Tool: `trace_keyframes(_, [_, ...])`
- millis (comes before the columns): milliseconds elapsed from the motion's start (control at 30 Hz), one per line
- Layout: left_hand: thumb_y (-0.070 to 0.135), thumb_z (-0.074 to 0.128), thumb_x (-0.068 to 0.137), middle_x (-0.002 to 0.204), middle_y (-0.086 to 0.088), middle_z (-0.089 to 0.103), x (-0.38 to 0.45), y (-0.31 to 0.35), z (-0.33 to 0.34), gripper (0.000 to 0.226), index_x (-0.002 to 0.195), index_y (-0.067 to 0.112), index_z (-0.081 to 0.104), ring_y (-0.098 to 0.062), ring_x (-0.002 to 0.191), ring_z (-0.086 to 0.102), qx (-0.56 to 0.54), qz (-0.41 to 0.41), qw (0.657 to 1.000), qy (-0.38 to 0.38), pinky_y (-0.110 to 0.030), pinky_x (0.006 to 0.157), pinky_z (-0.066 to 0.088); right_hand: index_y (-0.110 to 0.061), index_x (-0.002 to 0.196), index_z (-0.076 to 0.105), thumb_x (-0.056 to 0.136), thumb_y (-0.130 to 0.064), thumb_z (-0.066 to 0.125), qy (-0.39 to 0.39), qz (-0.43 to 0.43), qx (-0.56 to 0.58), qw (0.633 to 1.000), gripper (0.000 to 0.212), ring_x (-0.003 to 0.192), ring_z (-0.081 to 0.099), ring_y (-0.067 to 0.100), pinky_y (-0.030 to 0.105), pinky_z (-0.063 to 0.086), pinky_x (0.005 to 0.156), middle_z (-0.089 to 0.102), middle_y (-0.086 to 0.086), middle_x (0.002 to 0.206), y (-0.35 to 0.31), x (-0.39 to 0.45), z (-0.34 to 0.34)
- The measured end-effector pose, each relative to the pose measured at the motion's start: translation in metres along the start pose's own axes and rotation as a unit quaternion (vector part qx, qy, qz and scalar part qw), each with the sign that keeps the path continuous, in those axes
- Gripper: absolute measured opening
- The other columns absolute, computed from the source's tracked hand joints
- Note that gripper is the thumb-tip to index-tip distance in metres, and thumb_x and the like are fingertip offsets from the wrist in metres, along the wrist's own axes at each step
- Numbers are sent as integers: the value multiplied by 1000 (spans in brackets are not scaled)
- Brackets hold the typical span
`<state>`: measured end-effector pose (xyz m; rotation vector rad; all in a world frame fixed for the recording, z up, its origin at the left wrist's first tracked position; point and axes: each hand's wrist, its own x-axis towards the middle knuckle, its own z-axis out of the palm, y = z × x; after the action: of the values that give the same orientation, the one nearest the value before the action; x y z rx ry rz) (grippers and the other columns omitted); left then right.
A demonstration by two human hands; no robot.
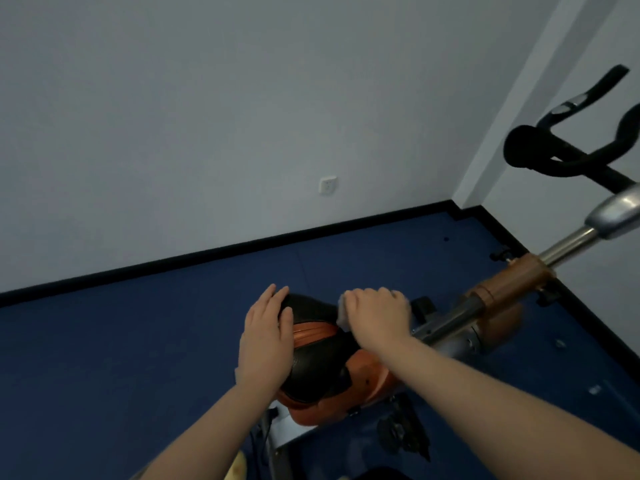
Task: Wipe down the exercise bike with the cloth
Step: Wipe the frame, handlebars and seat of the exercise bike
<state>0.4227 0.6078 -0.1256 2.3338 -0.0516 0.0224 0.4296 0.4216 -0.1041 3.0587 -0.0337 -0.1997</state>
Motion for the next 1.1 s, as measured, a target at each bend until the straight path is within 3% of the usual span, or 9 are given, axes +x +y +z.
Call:
trace_keyframes(133, [33,35,104,152,11,37,-3,0,4,38,140,33,46,-6,138,32,-78,-42,995,35,-25,108,25,-23,133,51,97,-45,11,83,-89,127,984,58,111,58,24,45,36,103,63,0,123,-37,-4,7])
trace_keyframes(233, [39,31,104,145,7,45,-5,0,4,39,141,35,44,-12,129,44,-120,-90,987,49,-37,108,39,-22,134,42,101,-38,37,-22,-164,49,985,37,108,58,27,39,46,81,57,3,129,7,17,2])
trace_keyframes(367, [43,27,104,138,4,52,-8,1,5,41,141,36,42,-16,120,52,-148,-137,977,71,-45,102,47,-20,119,48,98,-26,39,-70,-43,-6,997,24,97,61,30,39,39,71,63,6,113,-7,23,-2])
trace_keyframes(467, [38,28,105,132,4,56,-7,2,4,39,139,32,46,-14,113,56,-148,-130,977,76,-41,98,48,-21,130,50,100,-43,20,68,-94,131,985,48,108,60,25,42,41,88,63,2,120,-50,7,6])
trace_keyframes(567, [39,28,105,130,4,56,-9,3,4,39,139,31,45,-12,111,56,-158,-125,976,78,-40,97,49,-27,147,35,101,-48,16,45,-172,160,971,54,117,54,17,39,41,98,55,-5,135,-20,4,2])
trace_keyframes(733, [41,30,105,146,2,45,-21,3,7,47,149,29,34,-16,128,47,-175,-146,971,72,-45,108,42,-26,118,51,103,-39,23,20,-83,39,996,34,101,61,23,39,40,84,64,-2,115,-8,10,1])
trace_keyframes(900, [32,31,106,152,3,38,-38,-2,8,47,152,25,26,-9,133,40,-214,-119,968,55,-31,112,34,-33,154,20,97,-52,10,73,-162,158,971,60,140,34,16,39,25,115,31,-7,157,-48,-10,12])
trace_keyframes(1000, [45,25,101,147,6,40,-50,-12,7,54,154,32,18,-6,126,45,-230,-116,966,2,-20,102,38,-46,152,14,99,-57,27,-29,-238,206,949,55,139,36,12,36,34,109,27,-15,158,-3,12,7])
trace_keyframes(1100, [49,23,98,134,10,47,-53,-12,8,58,154,36,14,5,107,52,-275,-134,952,-11,0,78,40,-51,149,18,99,-61,22,-87,-146,206,964,51,129,49,19,39,41,97,43,-9,150,-11,33,-2])
